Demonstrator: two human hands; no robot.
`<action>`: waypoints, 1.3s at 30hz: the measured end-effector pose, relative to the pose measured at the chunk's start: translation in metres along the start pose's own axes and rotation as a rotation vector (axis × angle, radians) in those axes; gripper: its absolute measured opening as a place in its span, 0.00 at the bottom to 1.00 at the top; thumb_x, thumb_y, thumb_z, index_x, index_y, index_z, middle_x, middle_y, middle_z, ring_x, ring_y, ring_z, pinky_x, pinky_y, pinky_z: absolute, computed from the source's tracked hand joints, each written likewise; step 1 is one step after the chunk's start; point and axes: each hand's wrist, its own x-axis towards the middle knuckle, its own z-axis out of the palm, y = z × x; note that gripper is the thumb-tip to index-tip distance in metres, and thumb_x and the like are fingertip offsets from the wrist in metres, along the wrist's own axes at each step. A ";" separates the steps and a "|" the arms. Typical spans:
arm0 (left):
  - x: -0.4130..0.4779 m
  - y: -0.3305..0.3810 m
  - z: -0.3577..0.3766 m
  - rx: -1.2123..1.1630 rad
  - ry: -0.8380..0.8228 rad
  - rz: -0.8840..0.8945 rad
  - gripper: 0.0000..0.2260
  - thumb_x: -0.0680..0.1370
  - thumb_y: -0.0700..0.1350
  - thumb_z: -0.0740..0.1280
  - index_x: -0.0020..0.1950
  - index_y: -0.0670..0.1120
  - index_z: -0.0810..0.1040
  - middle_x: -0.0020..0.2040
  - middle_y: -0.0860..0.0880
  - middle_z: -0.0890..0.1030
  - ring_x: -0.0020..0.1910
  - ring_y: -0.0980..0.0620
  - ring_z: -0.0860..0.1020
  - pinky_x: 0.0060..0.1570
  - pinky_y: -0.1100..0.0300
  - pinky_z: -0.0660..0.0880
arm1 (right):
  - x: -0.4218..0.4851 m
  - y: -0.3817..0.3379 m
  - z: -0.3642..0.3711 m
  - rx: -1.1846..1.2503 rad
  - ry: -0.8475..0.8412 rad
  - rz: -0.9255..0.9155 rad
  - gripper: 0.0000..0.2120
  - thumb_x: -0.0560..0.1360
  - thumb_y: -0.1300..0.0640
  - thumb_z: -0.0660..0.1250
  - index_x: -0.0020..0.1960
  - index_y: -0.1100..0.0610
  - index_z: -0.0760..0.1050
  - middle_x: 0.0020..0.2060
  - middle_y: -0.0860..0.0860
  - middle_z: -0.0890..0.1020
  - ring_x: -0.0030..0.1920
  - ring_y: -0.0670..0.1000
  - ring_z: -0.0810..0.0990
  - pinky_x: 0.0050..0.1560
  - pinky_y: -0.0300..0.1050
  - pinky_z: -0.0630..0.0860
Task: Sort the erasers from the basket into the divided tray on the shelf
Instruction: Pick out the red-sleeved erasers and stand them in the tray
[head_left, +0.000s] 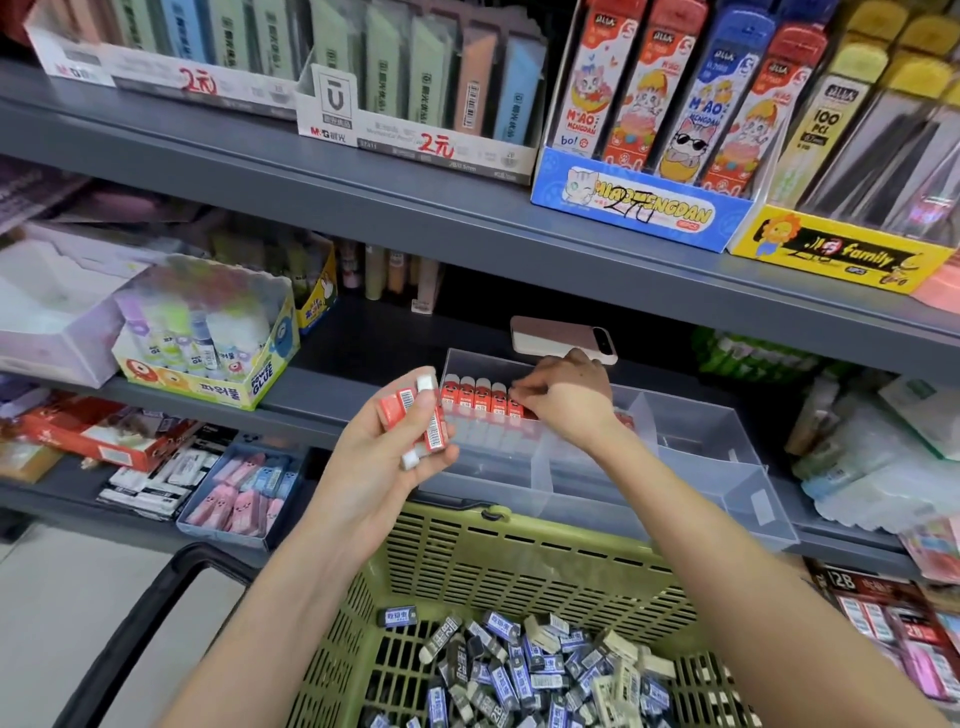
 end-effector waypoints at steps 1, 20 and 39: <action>0.000 0.000 0.000 0.017 -0.013 0.004 0.14 0.67 0.50 0.72 0.52 0.53 0.84 0.40 0.52 0.83 0.40 0.56 0.81 0.38 0.61 0.78 | -0.003 -0.002 -0.002 -0.042 0.034 0.005 0.14 0.78 0.45 0.59 0.59 0.44 0.78 0.58 0.46 0.79 0.60 0.54 0.69 0.58 0.46 0.62; -0.001 0.004 -0.006 0.028 0.043 0.064 0.18 0.72 0.53 0.65 0.57 0.44 0.76 0.46 0.44 0.85 0.44 0.51 0.84 0.34 0.64 0.78 | -0.021 -0.003 -0.053 0.720 0.232 0.047 0.07 0.75 0.60 0.67 0.52 0.56 0.81 0.50 0.50 0.83 0.47 0.47 0.77 0.48 0.33 0.68; 0.004 -0.003 -0.010 0.125 0.150 0.134 0.14 0.69 0.56 0.67 0.47 0.48 0.74 0.39 0.51 0.83 0.40 0.56 0.82 0.32 0.64 0.76 | -0.001 0.011 -0.036 0.201 -0.027 -0.028 0.02 0.72 0.53 0.70 0.44 0.49 0.82 0.52 0.47 0.80 0.58 0.52 0.73 0.60 0.45 0.67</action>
